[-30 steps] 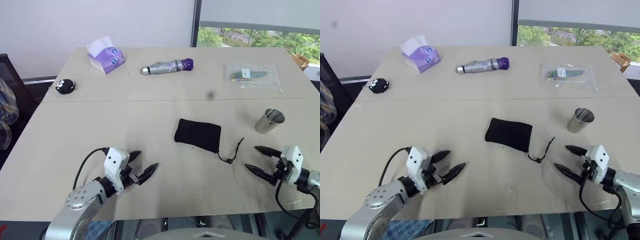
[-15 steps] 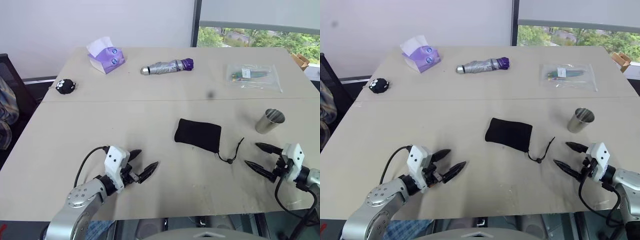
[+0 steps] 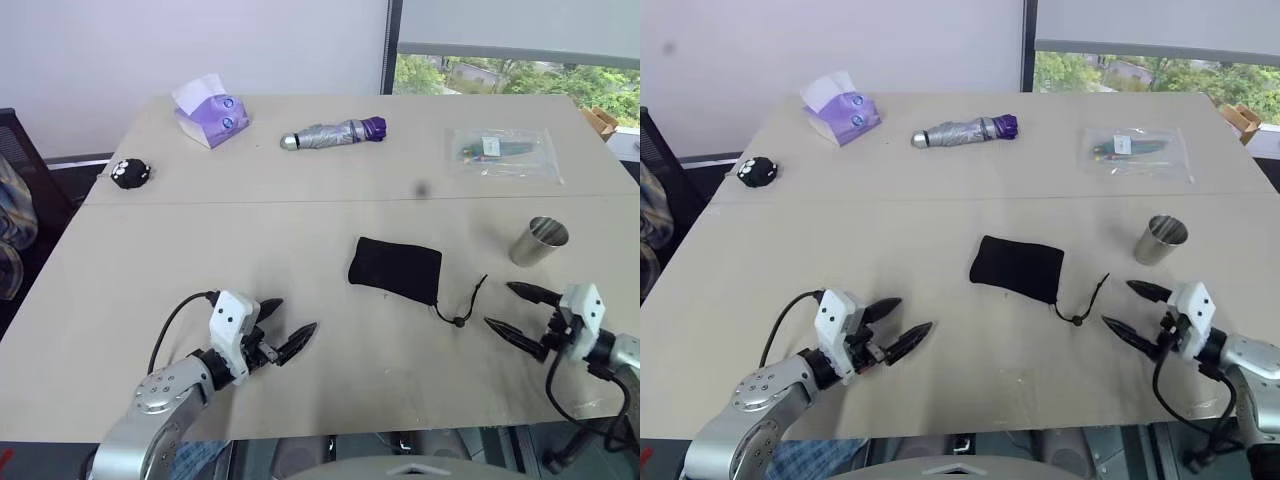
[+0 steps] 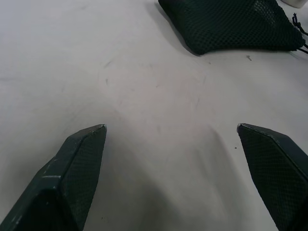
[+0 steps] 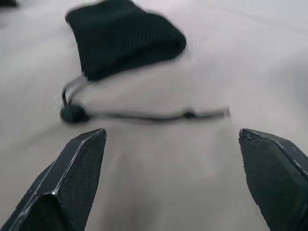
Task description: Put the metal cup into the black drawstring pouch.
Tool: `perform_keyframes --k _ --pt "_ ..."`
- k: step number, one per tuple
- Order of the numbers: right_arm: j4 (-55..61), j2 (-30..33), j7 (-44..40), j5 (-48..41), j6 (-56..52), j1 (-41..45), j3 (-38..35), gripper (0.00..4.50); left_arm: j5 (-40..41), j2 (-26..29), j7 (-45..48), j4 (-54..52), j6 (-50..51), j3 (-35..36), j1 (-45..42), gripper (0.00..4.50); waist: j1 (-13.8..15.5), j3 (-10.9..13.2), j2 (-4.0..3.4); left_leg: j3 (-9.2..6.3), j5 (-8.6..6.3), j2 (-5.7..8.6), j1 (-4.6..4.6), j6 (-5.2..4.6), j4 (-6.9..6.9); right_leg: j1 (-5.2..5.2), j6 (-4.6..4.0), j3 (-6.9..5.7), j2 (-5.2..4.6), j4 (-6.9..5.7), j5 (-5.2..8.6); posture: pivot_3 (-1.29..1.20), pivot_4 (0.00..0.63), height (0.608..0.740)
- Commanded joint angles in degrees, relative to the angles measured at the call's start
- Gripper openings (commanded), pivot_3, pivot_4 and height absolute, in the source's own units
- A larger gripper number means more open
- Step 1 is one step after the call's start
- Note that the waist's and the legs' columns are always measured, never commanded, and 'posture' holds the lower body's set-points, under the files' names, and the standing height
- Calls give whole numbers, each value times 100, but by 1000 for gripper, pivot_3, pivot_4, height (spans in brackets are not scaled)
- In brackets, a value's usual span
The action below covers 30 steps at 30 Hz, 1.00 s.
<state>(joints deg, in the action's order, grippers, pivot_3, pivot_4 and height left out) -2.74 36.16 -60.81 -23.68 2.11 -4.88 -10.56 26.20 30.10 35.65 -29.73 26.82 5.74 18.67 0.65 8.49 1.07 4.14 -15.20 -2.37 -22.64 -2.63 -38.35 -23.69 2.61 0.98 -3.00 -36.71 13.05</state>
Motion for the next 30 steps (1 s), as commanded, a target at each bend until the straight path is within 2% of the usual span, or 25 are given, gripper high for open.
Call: perform_keyframes --k 1,4,7,10,12,17,21,25,30 --pt "403 72 221 505 -518 502 644 4457 80 62 61 62 -58 209 -76 4500 -20 1 1 0 0 -1 0 0 0 0 0 0 0 0 0 0 150 740" --pt "485 -117 258 1007 -781 1178 1444 4457 -11 87 55 190 -162 303 -174 4500 -22 1 1 -3 0 -2 0 0 0 -2 -1 -4 2 -2 -1 0 150 740" --pt "517 -972 592 1347 -1177 2199 2321 4457 -21 63 54 255 -282 382 -296 4500 -93 7 11 -2 0 -9 0 0 1 -5 -3 -3 11 -2 -2 0 150 740" --pt "717 -1591 813 1132 -1452 2640 2415 4457 77 121 268 134 -350 383 -221 4500 -107 8 8 -7 1 -18 -7 1 5 -11 -5 -9 19 -6 -3 0 150 740" --pt "870 -1653 893 1030 -1654 2672 2325 4457 222 147 392 32 -321 432 -124 4500 -60 8 8 -12 0 -13 -21 4 7 -12 -3 -21 7 -4 -2 0 150 740" --pt "1209 -803 715 1008 -1646 1848 1910 4457 505 187 692 -159 -360 397 -93 4500 83 8 9 -12 -11 20 -41 -13 6 -6 -1 -42 -43 41 0 0 150 740" --pt "1718 -162 509 688 -1696 1038 1439 4457 683 163 715 -194 -229 262 -518 4500 4 9 7 3 -23 27 -42 -35 4 4 1 -31 -66 60 -2 0 150 740" --pt "2126 -72 435 145 -1522 389 881 4457 431 -19 334 53 -92 -73 -1312 4500 -15 10 6 2 -23 15 -24 -35 3 9 3 -24 -26 44 -3 0 150 740" --pt "2330 -57 326 -241 -1116 -526 222 4457 -473 -578 -628 473 -40 -712 -2183 4500 9 5 9 -9 -21 18 -10 -34 -4 15 4 -21 9 18 -2 0 150 740"
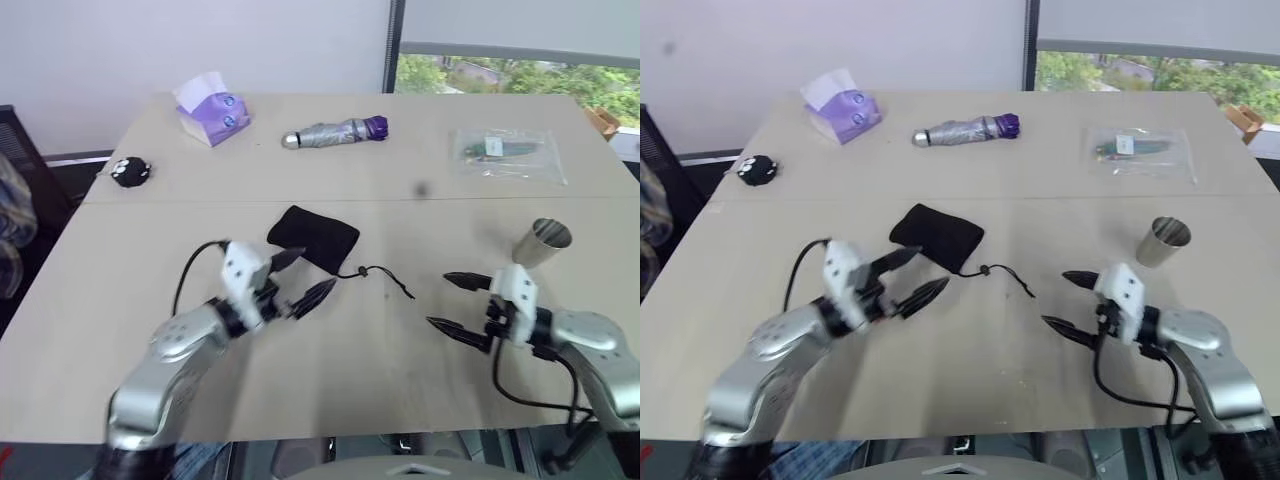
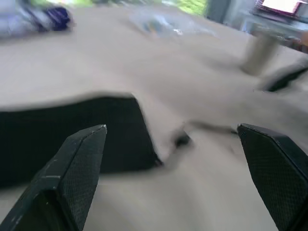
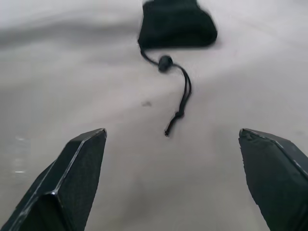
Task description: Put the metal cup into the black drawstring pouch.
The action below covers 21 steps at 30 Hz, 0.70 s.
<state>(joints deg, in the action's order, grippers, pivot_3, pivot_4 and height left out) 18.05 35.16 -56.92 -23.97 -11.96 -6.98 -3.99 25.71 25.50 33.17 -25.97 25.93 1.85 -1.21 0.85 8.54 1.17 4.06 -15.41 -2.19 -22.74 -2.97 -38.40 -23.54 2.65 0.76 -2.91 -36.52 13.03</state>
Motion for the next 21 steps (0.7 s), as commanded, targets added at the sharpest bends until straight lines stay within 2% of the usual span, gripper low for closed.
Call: perform_keyframes --k 1,6,12,17,21 --pt "316 48 0 -269 262 -430 -535 4457 -569 -153 -454 170 118 -487 -318 4500 -28 0 -1 3 0 -1 0 0 -1 -1 0 6 3 0 0 0 150 740" --pt "398 4 193 -387 155 -572 -663 4457 -1069 -417 -903 576 453 -905 -954 4500 -29 1 2 8 0 -3 2 0 -4 -5 1 15 7 -4 0 0 150 740" --pt "423 82 216 -430 127 -631 -745 4457 -1425 -533 -1239 595 572 -950 -905 4500 -18 1 2 7 0 -3 1 0 -4 -7 1 16 8 -7 1 0 150 740" --pt "332 151 160 -475 153 -622 -813 4500 -1797 -500 -1529 502 645 -979 -699 2359 -11 1 2 7 0 -6 -1 0 -4 -7 1 17 6 -6 1 0 150 740" --pt "225 181 112 -452 209 -551 -799 4500 -2002 -553 -1669 544 680 -1004 -728 404 -6 1 3 6 0 -8 1 0 -7 -6 1 17 2 -9 1 0 150 740"
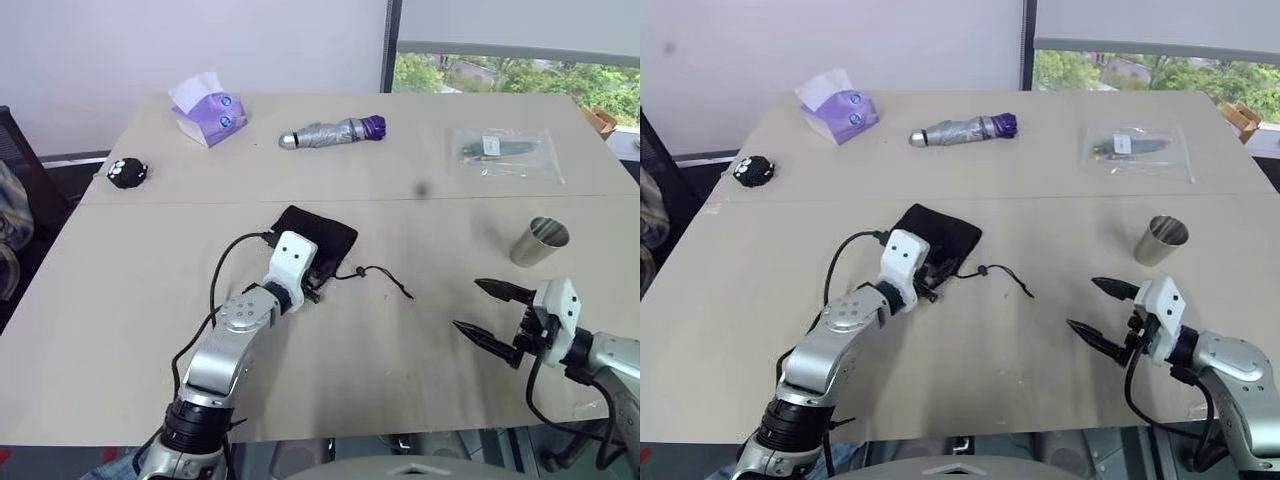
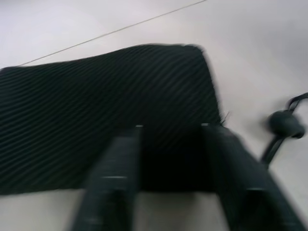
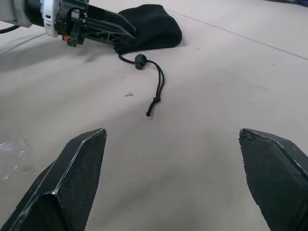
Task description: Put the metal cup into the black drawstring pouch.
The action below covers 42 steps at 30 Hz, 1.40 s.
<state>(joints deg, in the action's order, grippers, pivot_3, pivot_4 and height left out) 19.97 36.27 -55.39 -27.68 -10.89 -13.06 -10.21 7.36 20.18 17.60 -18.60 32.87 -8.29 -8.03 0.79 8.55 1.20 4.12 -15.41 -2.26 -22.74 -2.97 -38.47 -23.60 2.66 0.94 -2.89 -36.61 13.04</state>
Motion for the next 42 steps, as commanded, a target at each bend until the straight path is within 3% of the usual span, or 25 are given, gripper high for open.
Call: perform_keyframes --k 1,5,11,14,16,19,21,22,27,32,41,42 --pt "17 74 -48 -80 110 72 -175 4500 -208 -28 -134 -183 -15 4 -50 33 0 0 0 0 0 0 0 0 -1 0 0 1 -1 -1 0 0 150 740" --pt "-49 41 -20 -119 188 185 -260 4500 -201 -132 -146 -177 -83 79 -59 33 -1 0 0 0 0 1 0 0 -2 0 0 2 -1 -2 0 0 150 740" --pt "-26 101 294 -257 -54 414 -542 4500 581 -355 244 -348 -176 648 -129 33 -1 0 0 0 0 0 -2 0 -2 -1 0 1 -2 -2 0 0 150 740" --pt "-127 71 314 -187 25 454 -538 4500 521 -144 470 -308 -252 597 -171 33 -2 0 -1 -2 0 3 -1 0 -2 -1 0 -2 1 -4 0 0 150 740" --pt "-154 -6 340 -91 169 403 -479 4500 1213 -256 898 -580 -79 702 -138 33 -2 0 -1 -2 0 5 0 0 -1 -1 0 -2 3 -5 0 0 150 740" --pt "-142 -90 368 -36 273 327 -445 4500 1292 -205 980 -660 -47 667 -176 800 1 0 -1 -1 0 1 -4 0 -2 -1 0 1 -2 -4 0 0 150 740" --pt "-122 -125 366 -29 303 284 -440 4500 962 -127 773 -508 -79 566 -255 1576 -1 0 -1 2 0 5 -3 0 -2 -1 1 5 -2 -3 0 0 150 740" --pt "-112 -137 367 -30 319 261 -444 4500 786 -67 715 -433 -107 468 -307 2209 -1 0 0 2 0 8 -2 0 -2 0 1 5 -1 -3 0 0 150 740" --pt "-63 -181 407 -36 364 149 -474 4500 -152 41 286 -104 -262 -111 -523 4353 -1 0 -1 0 1 11 3 0 -3 0 1 5 5 -9 0 0 150 740" --pt "190 -145 466 -103 290 -104 -575 4500 -703 -150 -28 29 -149 -589 -533 4449 3 0 -1 1 0 9 -2 0 -3 0 2 5 4 -6 0 0 150 740" --pt "627 12 582 -282 -16 -377 -774 4500 -1307 -443 -567 -60 276 -735 -273 4449 0 -3 -2 -2 0 3 4 0 -3 0 2 4 5 -12 1 0 150 740" --pt "678 26 591 -304 -54 -398 -784 4500 -1355 -466 -623 -61 293 -728 -248 4222 -1 -3 -3 -2 1 3 5 0 -3 0 1 5 4 -13 1 0 150 740"
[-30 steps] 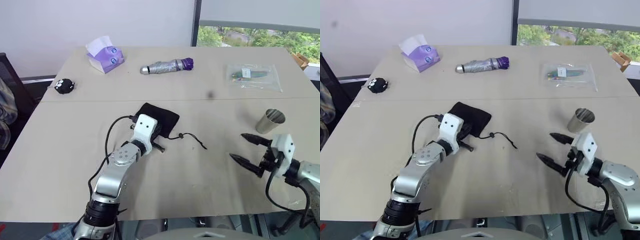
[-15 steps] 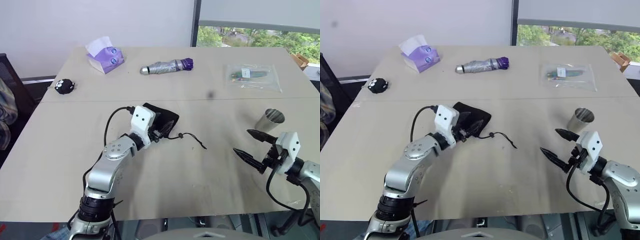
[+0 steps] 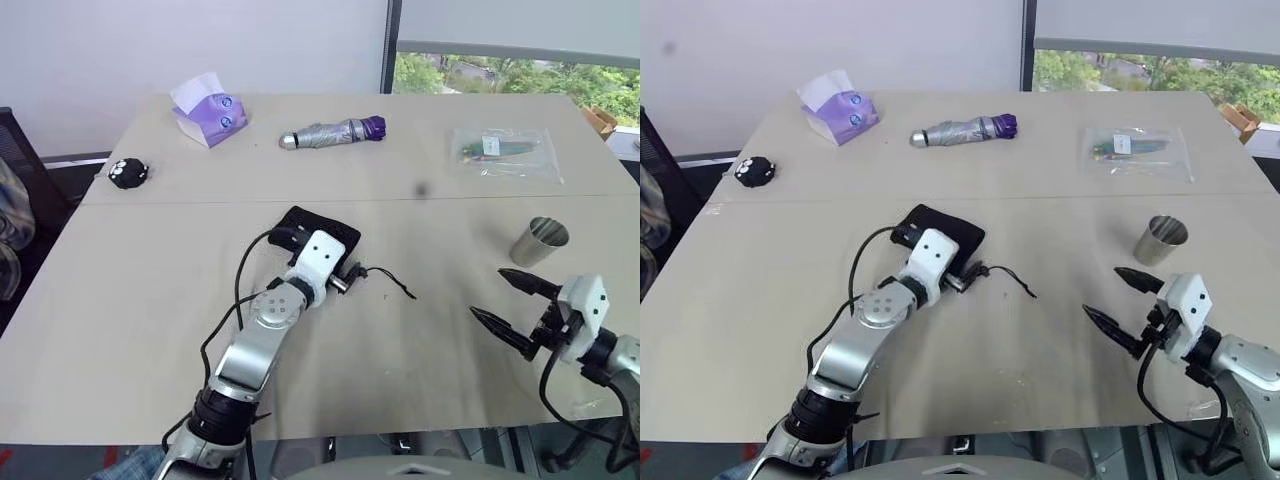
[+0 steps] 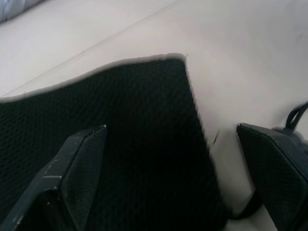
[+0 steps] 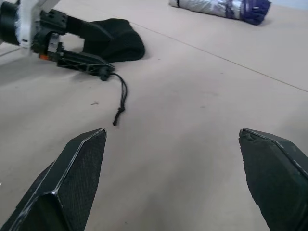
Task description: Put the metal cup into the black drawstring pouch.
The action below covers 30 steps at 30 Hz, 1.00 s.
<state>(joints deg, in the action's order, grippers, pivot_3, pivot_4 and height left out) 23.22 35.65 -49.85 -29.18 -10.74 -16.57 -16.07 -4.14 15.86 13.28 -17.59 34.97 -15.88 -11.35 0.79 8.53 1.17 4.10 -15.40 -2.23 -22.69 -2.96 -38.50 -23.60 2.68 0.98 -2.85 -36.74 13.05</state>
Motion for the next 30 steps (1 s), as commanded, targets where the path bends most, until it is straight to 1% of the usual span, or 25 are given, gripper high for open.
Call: perform_keyframes --k 1,3,5,6,10,11,15,21,26,30 --pt "388 102 43 -172 -100 -60 -210 4500 -267 -47 -246 -150 68 27 103 4064 -4 -1 0 0 0 0 1 0 0 0 0 0 0 0 0 0 150 740" --pt "403 145 42 -198 -147 -58 -250 4500 -348 -62 -303 -129 38 5 131 3568 -6 0 0 0 0 -1 1 0 0 0 0 2 0 0 0 0 150 740" --pt "415 198 33 -236 -203 -40 -304 4500 -384 -102 -345 -133 61 2 153 2543 -4 0 0 1 0 -2 1 0 0 0 0 3 -1 0 0 0 150 740" --pt "414 216 31 -250 -218 -33 -317 4500 -400 -122 -352 -133 70 3 155 2124 -2 -1 0 1 0 -1 1 0 0 0 0 3 -1 0 0 0 150 740" --pt "385 265 55 -246 -240 62 -314 4500 -437 -199 -378 -108 14 32 133 138 -3 -1 1 1 0 -1 0 0 0 0 0 3 -1 0 0 0 150 740" --pt "383 266 65 -242 -244 81 -307 4500 -431 -214 -380 -110 -11 49 126 56 -3 -1 1 1 0 -1 0 0 0 0 0 2 -1 0 0 0 150 740" --pt "372 245 107 -243 -231 172 -316 4500 -237 -324 -298 -167 -166 249 51 56 0 0 1 0 0 -1 -1 0 0 -1 0 2 -1 0 0 0 150 740" --pt "184 396 231 -79 -119 621 -554 4500 243 -456 -74 -238 -205 798 -232 56 -3 0 1 1 0 3 -4 0 -2 -1 1 2 -1 1 -1 0 150 740" --pt "-336 815 648 665 -247 1178 -502 4500 1114 -741 261 -349 125 1346 -420 56 -1 1 3 3 0 6 -6 0 -8 -1 1 2 -1 1 -1 0 150 740" --pt "-918 1250 786 1480 -257 1557 -112 4500 1611 -641 584 -432 348 1565 -466 56 -3 1 3 1 0 9 -8 0 -8 -1 6 -1 1 1 -4 0 150 740"
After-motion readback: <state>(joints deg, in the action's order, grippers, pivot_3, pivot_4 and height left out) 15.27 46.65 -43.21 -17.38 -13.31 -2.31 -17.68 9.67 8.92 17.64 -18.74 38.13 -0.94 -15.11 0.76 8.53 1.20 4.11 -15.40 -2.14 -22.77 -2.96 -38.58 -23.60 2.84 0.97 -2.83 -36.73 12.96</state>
